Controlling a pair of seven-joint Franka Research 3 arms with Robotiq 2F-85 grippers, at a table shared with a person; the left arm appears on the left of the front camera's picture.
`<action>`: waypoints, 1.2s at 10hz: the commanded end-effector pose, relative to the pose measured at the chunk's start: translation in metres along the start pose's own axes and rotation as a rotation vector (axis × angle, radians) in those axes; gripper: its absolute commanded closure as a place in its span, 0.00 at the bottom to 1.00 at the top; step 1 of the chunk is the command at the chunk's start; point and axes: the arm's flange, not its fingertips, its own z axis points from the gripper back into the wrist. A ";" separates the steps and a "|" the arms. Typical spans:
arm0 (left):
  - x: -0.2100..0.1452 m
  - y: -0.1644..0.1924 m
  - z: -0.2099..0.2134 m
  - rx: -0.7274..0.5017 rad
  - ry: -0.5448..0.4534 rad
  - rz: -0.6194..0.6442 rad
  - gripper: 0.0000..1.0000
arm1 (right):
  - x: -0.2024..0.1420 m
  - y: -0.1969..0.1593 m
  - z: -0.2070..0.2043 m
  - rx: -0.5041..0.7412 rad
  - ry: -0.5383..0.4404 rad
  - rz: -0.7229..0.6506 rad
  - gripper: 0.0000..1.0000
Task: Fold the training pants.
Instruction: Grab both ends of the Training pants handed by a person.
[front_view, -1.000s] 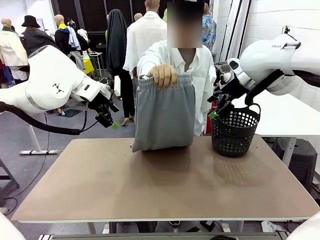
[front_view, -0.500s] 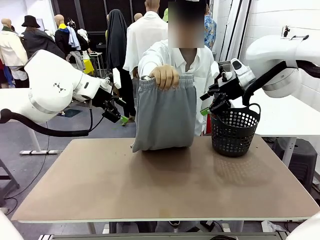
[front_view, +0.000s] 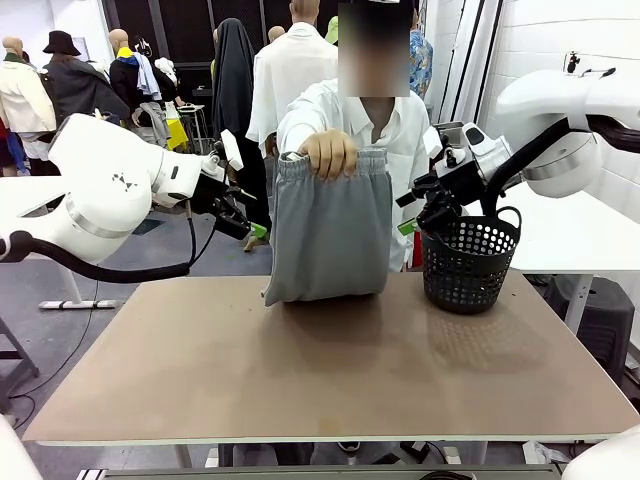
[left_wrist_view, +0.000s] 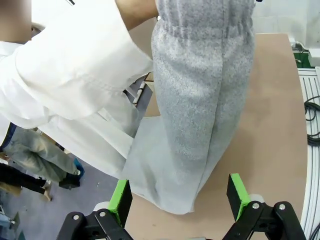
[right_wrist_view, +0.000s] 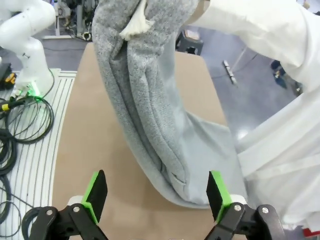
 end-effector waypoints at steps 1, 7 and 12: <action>0.001 0.002 0.002 0.004 0.013 -0.010 0.00 | 0.002 -0.005 0.002 -0.018 0.002 0.023 0.00; -0.001 0.016 -0.008 -0.089 -0.099 -0.047 0.00 | 0.010 0.001 -0.001 -0.075 -0.079 0.055 0.00; 0.005 0.033 -0.017 -0.056 -0.169 -0.052 0.00 | 0.006 0.000 -0.007 -0.021 -0.112 0.044 0.00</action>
